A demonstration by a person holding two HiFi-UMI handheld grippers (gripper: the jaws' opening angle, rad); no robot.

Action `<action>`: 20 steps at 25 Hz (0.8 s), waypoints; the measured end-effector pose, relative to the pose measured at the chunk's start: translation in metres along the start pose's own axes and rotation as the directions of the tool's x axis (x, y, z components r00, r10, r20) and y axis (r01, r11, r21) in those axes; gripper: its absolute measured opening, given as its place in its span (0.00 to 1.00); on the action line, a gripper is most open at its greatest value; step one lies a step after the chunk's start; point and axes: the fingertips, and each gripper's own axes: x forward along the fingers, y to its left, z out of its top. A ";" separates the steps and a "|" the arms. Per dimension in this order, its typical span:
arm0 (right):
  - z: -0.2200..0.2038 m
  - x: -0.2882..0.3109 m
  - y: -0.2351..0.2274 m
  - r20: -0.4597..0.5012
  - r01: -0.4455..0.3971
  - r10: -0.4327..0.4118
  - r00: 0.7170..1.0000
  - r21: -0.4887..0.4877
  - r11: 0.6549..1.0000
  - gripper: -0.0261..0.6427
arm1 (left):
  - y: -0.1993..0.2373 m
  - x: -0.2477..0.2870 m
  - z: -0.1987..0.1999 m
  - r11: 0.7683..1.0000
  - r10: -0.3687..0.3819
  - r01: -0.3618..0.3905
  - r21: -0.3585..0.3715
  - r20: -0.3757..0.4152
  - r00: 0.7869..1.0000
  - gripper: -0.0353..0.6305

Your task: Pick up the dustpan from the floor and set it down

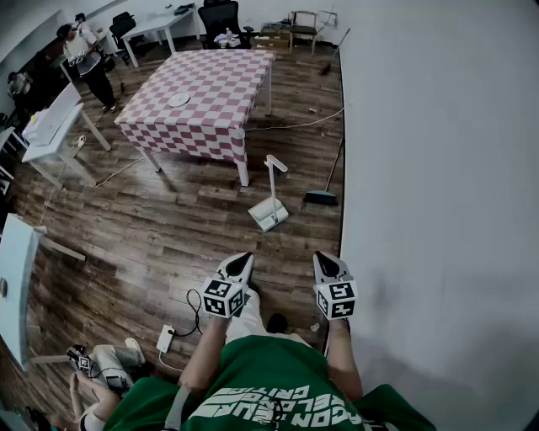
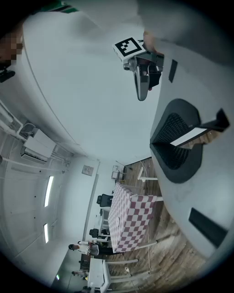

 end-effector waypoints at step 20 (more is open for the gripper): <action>0.003 0.022 -0.022 0.001 0.019 -0.019 1.000 0.037 0.999 0.05 | 0.014 0.018 0.001 1.000 0.009 -0.009 -0.014 -0.013 1.000 0.06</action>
